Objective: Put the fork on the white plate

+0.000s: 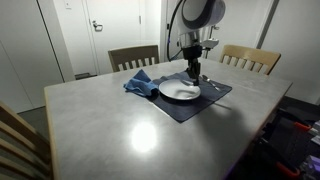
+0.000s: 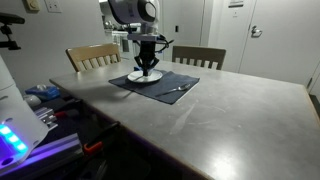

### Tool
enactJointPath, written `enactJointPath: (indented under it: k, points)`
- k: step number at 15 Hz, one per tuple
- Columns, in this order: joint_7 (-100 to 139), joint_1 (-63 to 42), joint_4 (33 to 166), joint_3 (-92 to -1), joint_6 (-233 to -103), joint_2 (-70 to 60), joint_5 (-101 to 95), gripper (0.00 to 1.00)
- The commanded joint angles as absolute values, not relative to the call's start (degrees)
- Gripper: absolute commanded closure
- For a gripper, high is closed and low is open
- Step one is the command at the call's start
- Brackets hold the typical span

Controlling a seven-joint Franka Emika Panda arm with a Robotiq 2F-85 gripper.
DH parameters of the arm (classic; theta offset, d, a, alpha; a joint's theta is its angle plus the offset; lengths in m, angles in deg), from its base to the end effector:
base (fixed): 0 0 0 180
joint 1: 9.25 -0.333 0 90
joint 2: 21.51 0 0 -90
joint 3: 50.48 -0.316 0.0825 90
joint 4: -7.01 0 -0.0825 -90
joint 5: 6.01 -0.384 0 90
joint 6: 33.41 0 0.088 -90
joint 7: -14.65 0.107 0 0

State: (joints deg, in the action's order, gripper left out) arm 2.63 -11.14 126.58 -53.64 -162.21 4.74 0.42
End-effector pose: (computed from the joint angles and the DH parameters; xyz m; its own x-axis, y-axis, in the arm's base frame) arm 0.5489 0.0459 0.1809 0.8865 0.3571 -0.2942 0.3669 -0.9300 -0.0230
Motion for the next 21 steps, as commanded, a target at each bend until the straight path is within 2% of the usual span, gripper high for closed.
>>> enactJointPath:
  k: [1, 21]
  points:
    - [2.4, -11.8, 125.1, -53.9, -162.6, 6.6, 1.8, 0.98]
    - [0.8, -11.9, 121.4, -54.7, -162.2, 10.4, 1.4, 0.98]
